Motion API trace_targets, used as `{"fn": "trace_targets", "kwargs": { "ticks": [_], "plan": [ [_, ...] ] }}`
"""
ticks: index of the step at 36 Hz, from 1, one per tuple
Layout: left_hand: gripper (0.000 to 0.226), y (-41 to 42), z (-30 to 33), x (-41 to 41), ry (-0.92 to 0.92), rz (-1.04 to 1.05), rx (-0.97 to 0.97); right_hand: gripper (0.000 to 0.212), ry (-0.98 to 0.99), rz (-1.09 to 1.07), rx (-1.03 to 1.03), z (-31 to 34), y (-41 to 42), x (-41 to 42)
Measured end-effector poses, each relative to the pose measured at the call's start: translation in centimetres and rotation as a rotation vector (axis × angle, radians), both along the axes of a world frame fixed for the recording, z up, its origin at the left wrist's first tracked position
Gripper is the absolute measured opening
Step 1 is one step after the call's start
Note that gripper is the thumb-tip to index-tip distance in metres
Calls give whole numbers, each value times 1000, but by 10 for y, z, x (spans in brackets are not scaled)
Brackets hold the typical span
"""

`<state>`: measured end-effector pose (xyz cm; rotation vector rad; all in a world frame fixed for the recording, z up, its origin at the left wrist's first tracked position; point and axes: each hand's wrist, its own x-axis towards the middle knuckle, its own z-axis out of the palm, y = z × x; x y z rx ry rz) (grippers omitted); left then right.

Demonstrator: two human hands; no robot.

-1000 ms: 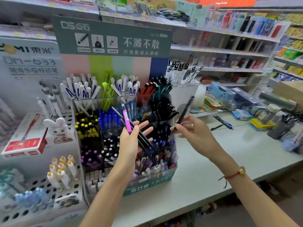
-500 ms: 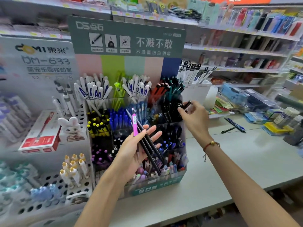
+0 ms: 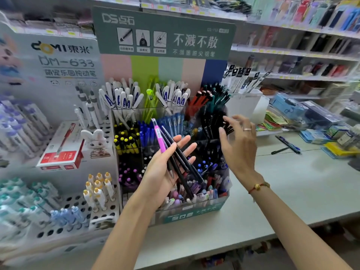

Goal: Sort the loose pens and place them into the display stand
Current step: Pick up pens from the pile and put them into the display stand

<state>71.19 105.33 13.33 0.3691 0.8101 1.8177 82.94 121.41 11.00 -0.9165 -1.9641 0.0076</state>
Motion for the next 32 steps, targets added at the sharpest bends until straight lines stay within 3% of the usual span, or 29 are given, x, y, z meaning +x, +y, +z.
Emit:
{"fn": "trace_targets", "kwargs": {
  "ticks": [1, 3, 5, 6, 11, 16, 22, 27, 32],
  "plan": [
    [26, 1, -1, 1, -12, 26, 16, 18, 88, 84, -134, 7, -14, 1],
    [24, 3, -1, 2, -42, 82, 53, 15, 193, 291, -596, 22, -44, 2],
    [23, 6, -1, 5, -69, 129, 92, 23, 106, 433, -994, 29, -67, 5],
    [22, 8, -1, 6, -74, 151, 110, 23, 50, 477, -1060, 29, -75, 7],
    [21, 12, 0, 14, -45, 187, 171, 5, 269, 527, -988, 32, -90, 17],
    [29, 14, 2, 21, -20, 125, 162, 8, 446, 479, -853, 37, -90, 16],
    [30, 20, -3, 29, 105, 152, 70, 7, 314, 414, -726, 27, -95, 7],
    [27, 22, -4, 31, 197, 160, 10, 22, 297, 366, -800, 16, -98, 6],
    [25, 24, -6, 29, 235, 131, -45, 23, 386, 441, -983, 23, -96, 6]
  ]
}}
